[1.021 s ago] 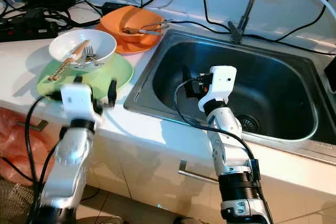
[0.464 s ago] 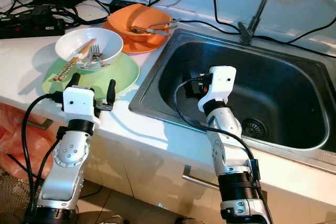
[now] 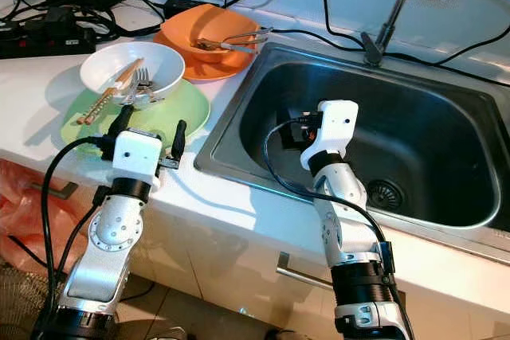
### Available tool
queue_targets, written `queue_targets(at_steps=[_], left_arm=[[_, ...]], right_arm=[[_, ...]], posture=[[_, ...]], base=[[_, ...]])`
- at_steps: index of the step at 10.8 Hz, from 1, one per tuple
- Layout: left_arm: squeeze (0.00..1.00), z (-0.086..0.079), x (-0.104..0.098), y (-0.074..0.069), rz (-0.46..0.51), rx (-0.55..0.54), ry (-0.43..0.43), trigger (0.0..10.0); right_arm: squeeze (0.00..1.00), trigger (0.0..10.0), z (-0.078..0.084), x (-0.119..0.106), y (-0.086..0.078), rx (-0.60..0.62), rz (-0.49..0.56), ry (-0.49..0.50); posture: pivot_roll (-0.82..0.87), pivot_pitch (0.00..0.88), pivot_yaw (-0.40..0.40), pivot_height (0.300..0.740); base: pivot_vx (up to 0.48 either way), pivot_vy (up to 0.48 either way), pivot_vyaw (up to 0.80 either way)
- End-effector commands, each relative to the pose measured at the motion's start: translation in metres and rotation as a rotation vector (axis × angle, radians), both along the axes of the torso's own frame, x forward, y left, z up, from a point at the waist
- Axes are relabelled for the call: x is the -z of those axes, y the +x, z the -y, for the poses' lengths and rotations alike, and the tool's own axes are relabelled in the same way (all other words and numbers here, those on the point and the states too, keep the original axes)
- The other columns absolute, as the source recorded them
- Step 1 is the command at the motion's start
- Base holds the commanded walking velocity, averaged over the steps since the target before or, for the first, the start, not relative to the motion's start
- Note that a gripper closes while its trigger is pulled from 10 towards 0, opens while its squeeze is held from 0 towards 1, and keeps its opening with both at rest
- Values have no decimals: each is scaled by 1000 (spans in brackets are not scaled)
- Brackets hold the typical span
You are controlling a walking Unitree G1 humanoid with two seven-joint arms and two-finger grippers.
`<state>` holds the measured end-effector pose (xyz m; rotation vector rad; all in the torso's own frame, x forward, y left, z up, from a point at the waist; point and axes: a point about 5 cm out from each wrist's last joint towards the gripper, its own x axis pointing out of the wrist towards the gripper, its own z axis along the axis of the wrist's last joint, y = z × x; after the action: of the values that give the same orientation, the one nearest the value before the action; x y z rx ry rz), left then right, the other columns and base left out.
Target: Kitchen organization
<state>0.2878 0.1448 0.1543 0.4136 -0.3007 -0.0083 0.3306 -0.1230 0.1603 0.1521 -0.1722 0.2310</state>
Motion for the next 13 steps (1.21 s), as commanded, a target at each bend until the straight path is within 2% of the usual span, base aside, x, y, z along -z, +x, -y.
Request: queue_targets(at_steps=[1,2,3,7,8,9,10,13], left_arm=[[0,2,-2,1,23,-5,17,10000],[580,1,-1,1,19,-16,22,10000],[1000,1,1,1,15,-22,25,10000],[1000,0,1,1,18,-36,30,10000],[0,0,1,2,17,-40,41,10000],[0,1,2,3,10,-31,38,10000],[0,2,2,3,13,-27,29,0],[0,2,1,3,18,-34,27,118]], right_arm=[[0,10000,1,2,0,-3,-11,4],[0,10000,1,2,0,-4,-12,4],[0,10000,1,2,0,-5,-12,4],[0,10000,1,3,0,-5,-14,4],[0,10000,1,3,0,-6,-15,4],[0,10000,1,3,0,-7,-15,4],[0,10000,1,3,1,-8,-15,3],[0,10000,0,3,1,-10,-16,3]], posture=[[76,80,-72,740],[76,80,-71,740],[76,81,-71,740],[75,81,-71,740],[74,81,-71,740],[75,81,-72,740],[74,81,-72,740],[73,82,-72,740]], base=[[0,0,0],[0,0,0],[0,0,0],[0,0,0],[0,0,0],[0,0,0],[0,0,0],[0,0,0]])
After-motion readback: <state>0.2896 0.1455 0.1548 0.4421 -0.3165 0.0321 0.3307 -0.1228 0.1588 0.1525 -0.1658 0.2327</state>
